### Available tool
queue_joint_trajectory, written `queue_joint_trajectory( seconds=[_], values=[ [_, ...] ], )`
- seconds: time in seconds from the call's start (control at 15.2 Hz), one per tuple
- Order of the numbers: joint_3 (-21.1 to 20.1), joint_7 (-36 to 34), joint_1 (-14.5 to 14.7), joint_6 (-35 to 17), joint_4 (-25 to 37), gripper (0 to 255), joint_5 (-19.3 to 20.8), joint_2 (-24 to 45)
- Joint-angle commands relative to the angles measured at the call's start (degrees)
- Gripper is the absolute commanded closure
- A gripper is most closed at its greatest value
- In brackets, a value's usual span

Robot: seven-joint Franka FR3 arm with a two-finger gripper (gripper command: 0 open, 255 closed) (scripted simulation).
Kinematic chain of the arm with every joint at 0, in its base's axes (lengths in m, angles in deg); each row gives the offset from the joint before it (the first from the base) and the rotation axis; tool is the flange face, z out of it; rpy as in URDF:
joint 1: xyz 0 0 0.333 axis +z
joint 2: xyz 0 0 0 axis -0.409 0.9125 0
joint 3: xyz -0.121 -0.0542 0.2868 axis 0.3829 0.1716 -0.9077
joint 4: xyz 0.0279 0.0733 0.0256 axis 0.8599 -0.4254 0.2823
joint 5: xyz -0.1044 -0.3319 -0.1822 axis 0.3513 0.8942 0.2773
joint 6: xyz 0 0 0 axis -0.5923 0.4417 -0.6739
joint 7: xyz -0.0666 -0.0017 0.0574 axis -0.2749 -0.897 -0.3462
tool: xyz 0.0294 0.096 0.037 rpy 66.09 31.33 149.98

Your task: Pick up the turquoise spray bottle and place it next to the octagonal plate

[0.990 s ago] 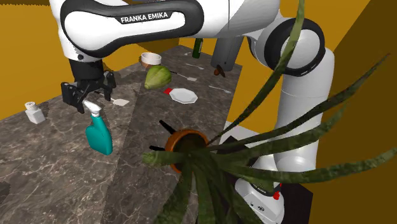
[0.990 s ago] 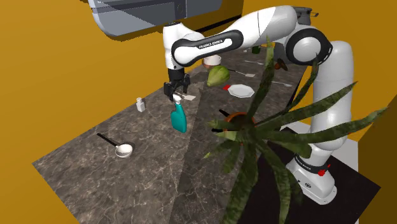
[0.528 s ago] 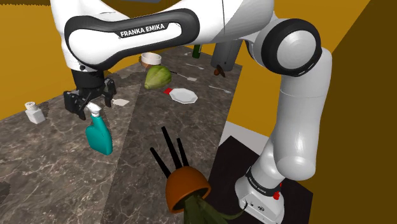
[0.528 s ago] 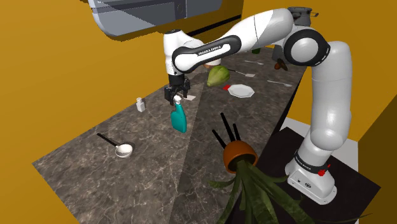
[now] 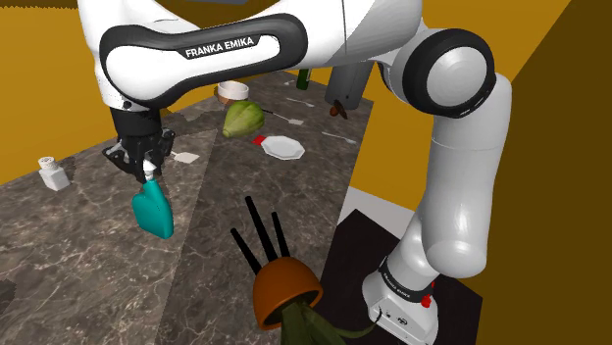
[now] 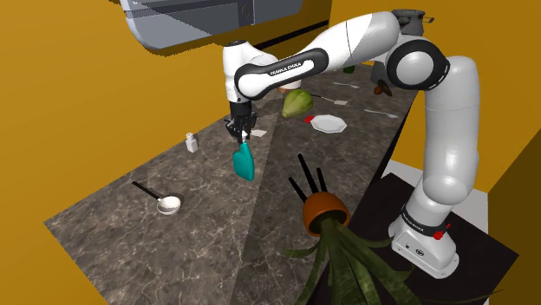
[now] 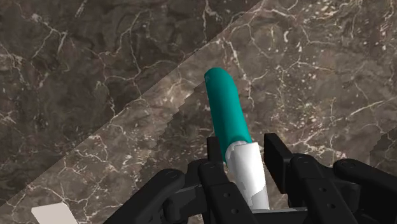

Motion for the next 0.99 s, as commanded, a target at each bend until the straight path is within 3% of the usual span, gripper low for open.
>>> queue_joint_trajectory(
  seconds=[0.0,0.46,0.92],
  values=[
    [0.0,0.0,0.0,0.0,0.0,255,0.0,0.0],
    [0.0,0.0,0.0,0.0,0.0,255,0.0,0.0],
    [-0.2,0.3,0.1,4.9,3.9,255,-0.5,-1.1]
  ],
)
